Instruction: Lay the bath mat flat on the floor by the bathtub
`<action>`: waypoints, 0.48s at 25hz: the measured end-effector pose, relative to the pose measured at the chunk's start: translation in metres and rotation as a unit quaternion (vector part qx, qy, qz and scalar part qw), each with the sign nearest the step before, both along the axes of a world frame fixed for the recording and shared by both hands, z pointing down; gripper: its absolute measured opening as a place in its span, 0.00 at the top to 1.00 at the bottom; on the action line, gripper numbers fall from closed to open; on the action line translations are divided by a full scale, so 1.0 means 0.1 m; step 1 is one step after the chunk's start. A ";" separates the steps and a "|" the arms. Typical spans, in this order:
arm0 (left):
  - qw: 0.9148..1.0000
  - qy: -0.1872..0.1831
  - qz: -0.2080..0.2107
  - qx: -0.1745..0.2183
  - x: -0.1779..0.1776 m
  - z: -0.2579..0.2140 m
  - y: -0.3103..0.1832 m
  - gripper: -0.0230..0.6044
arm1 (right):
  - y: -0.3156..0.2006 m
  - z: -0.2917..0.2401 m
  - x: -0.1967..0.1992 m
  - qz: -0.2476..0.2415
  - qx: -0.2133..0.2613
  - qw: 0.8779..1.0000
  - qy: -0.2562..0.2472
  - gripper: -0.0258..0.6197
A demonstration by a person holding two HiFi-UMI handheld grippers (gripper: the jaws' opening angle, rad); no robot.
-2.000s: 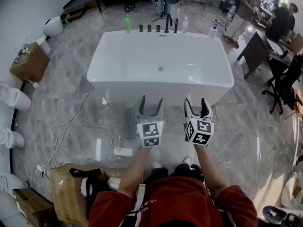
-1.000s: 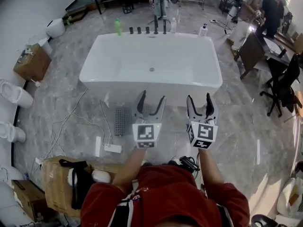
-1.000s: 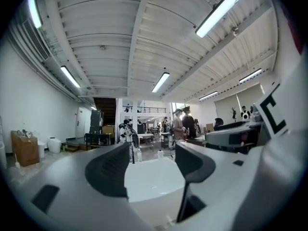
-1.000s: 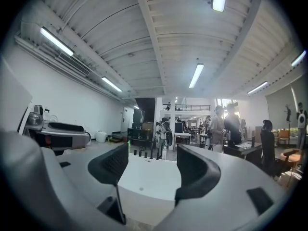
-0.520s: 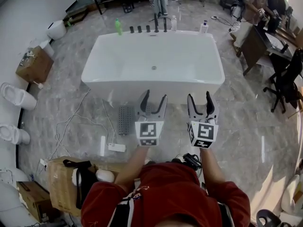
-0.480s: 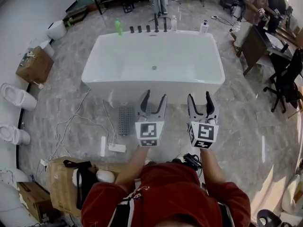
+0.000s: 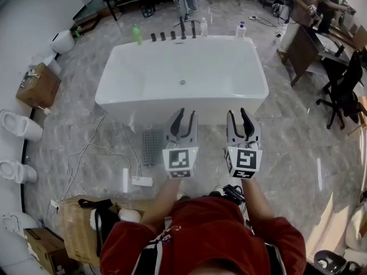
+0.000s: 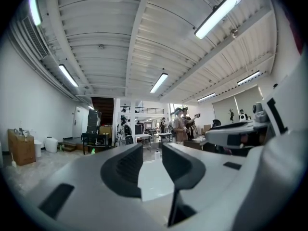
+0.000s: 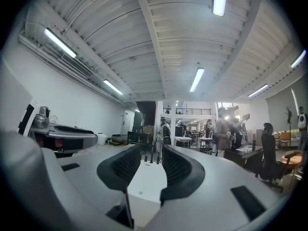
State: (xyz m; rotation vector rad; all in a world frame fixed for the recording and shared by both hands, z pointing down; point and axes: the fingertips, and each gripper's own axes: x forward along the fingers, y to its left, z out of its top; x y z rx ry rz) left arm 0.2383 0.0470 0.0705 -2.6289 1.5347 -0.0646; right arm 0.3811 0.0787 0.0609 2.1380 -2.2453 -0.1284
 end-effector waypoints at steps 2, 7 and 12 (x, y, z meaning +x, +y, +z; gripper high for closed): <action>1.000 0.004 -0.001 -0.001 0.00 -0.01 0.01 0.79 | 0.01 -0.01 -0.01 0.000 0.000 1.000 -0.002 0.77; 1.000 0.017 0.010 -0.002 0.04 0.01 0.04 0.90 | 0.02 -0.04 -0.05 -0.005 0.001 1.000 -0.008 0.90; 1.000 0.020 0.023 -0.004 0.13 0.01 0.09 0.94 | 0.03 -0.01 -0.06 -0.010 -0.005 1.000 -0.012 0.94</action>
